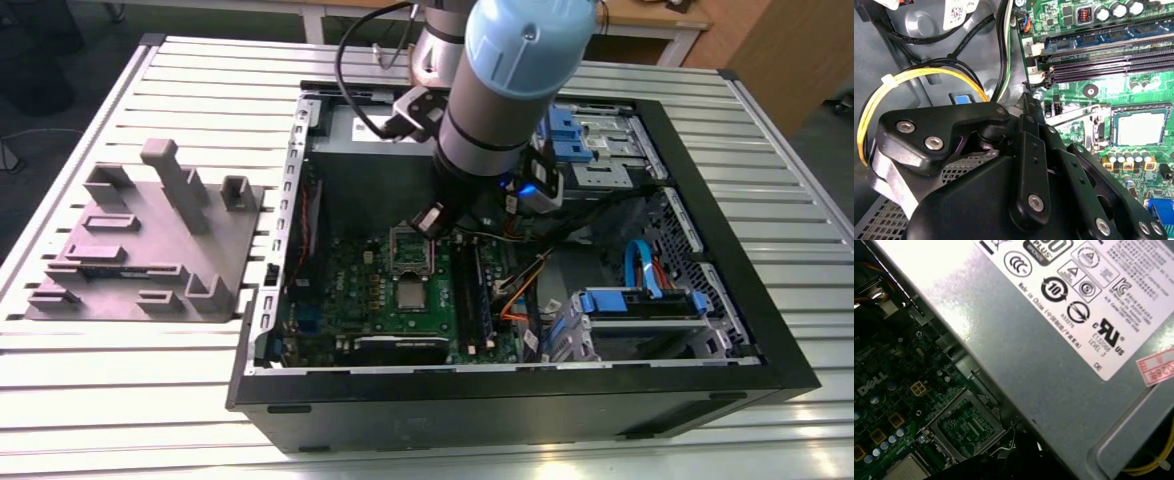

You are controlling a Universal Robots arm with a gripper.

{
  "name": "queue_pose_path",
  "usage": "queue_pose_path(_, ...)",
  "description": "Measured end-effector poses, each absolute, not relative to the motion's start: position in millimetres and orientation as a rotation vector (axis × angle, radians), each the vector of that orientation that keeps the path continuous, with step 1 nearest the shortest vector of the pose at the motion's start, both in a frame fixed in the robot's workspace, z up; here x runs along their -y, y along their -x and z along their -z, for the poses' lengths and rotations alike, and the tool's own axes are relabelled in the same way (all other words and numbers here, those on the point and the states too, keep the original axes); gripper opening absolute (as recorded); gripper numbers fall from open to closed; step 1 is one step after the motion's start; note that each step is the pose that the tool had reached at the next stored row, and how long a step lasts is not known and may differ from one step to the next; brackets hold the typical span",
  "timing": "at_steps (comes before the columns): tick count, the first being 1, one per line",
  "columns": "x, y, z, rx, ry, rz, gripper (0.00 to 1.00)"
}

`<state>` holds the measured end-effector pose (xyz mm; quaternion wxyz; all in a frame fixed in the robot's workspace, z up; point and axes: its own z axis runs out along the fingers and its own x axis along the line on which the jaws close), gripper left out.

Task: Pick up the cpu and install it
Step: 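Close the cpu cover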

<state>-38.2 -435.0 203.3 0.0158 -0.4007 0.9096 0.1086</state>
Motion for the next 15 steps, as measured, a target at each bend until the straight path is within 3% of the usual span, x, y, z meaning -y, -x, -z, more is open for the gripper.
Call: queue_pose_path(15,431.3,39.1,-212.5,-2.861,1.256,-0.266,0.10)
